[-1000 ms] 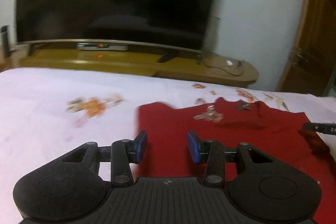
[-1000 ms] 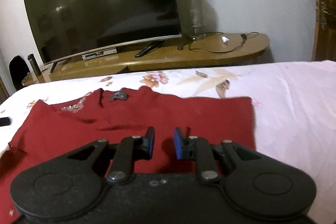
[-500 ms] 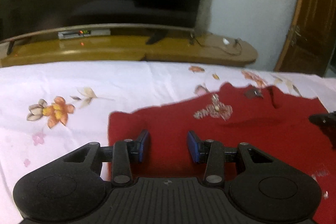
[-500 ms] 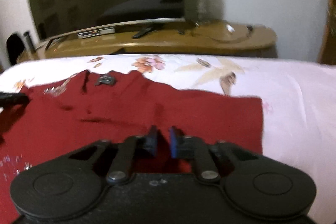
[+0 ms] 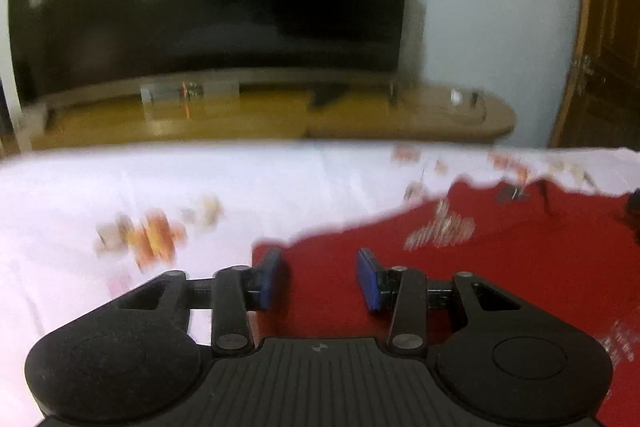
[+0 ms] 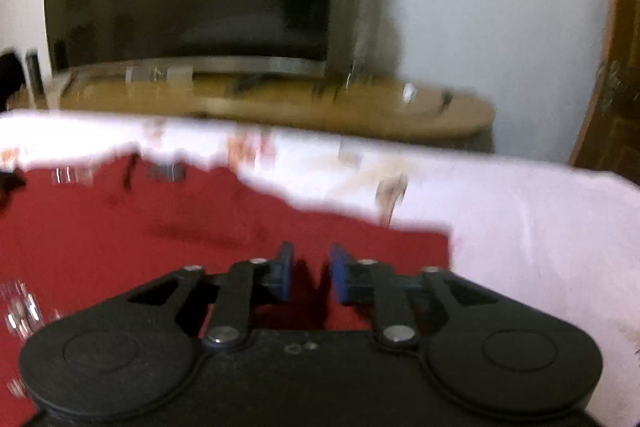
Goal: Fold small clothes
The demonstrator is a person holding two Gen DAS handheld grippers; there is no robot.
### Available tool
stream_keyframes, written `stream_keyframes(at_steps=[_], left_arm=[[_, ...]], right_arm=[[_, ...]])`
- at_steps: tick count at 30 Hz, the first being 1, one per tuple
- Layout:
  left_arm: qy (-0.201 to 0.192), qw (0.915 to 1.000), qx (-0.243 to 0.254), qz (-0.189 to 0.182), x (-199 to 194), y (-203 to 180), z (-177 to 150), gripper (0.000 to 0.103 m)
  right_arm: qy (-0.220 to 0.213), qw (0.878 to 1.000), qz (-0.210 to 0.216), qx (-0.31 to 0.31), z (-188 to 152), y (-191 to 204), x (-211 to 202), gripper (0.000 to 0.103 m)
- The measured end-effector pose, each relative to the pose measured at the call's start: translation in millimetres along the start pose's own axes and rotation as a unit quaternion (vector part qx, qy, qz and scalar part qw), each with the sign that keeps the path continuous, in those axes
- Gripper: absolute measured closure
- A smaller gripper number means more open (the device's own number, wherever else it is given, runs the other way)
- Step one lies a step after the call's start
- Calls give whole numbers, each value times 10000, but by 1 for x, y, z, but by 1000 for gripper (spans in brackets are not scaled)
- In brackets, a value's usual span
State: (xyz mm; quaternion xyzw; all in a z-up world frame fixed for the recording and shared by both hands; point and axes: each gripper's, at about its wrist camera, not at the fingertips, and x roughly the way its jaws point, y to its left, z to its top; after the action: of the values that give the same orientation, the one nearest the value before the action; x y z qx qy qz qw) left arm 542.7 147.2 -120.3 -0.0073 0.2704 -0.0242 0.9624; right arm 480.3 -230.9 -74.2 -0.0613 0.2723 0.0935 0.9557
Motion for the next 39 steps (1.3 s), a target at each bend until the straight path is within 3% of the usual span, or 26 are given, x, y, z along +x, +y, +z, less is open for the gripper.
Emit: stream_keyframes(at_steps=[2, 5, 7, 8, 10, 12, 14, 15, 18, 21, 24, 26, 28, 29, 30, 32, 33, 34, 35, 36, 37, 39], left_arm=[[-198, 9993, 40, -314, -8, -17, 9, 62], [-61, 9965, 411, -731, 2, -53, 17, 62], [167, 9955, 510, -775, 17, -64, 12, 62], [264, 9963, 529, -615, 23, -62, 7, 62], [275, 9986, 410, -168, 26, -42, -2, 62], [379, 9989, 57, 258, 25, -5, -11, 62], [330, 9991, -273, -10, 21, 20, -16, 62], [334, 9993, -158, -11, 21, 20, -16, 62], [322, 9989, 247, 240, 25, 3, -15, 62], [188, 9994, 150, 238, 7, -2, -6, 62], [-137, 9996, 250, 38, -35, -9, -8, 62], [145, 9992, 333, -160, -39, -14, -18, 62], [615, 9969, 489, -74, -22, -19, -31, 59], [485, 9982, 338, -109, -23, -15, -33, 58], [556, 9982, 144, -154, -23, -10, -30, 58], [543, 9985, -29, -17, -35, -7, -25, 57], [392, 9992, 29, 75, -46, -8, -27, 51], [269, 9995, 138, 132, -56, -10, -31, 28], [357, 9987, 296, 193, -58, -13, -37, 18], [732, 9954, 537, 307, -54, -16, -44, 18], [913, 9930, 656, 358, -55, -17, -49, 18], [831, 9941, 540, 444, -77, -15, -56, 18]], right_arm=[[-234, 9989, 396, -14, 10, 11, -9, 77], [84, 9924, 1204, -240, 17, 54, 8, 79], [215, 9870, 1534, -418, 16, 81, 20, 82], [283, 9856, 1593, -495, 14, 92, 27, 82], [420, 9864, 1462, -626, 9, 98, 37, 83], [379, 9906, 1205, -525, 5, 82, 37, 91], [371, 9965, 683, -305, 0, 50, 29, 84], [381, 9979, 476, -227, -4, 40, 26, 84], [437, 9959, 739, 299, -9, 13, 28, 84], [481, 9973, 503, -230, -2, 33, 26, 82], [55, 9969, 690, -361, 4, 35, -9, 79], [7, 9964, 638, -554, -3, 34, -28, 79], [299, 9956, 606, -654, -13, 31, -21, 79], [686, 9942, 437, -710, -22, 30, -7, 77], [505, 9956, 487, -620, -26, 27, -8, 77], [640, 9961, 469, -397, -18, 26, -9, 73], [617, 9967, 463, -259, -13, 24, -15, 66], [447, 9978, 469, -166, -13, 21, -24, 60], [259, 9985, 461, -143, -16, 18, -33, 51], [324, 9983, 435, -201, -22, 16, -32, 51], [723, 9961, 408, -294, -30, 14, -22, 51], [693, 9962, 444, -283, -35, 10, -26, 52]])
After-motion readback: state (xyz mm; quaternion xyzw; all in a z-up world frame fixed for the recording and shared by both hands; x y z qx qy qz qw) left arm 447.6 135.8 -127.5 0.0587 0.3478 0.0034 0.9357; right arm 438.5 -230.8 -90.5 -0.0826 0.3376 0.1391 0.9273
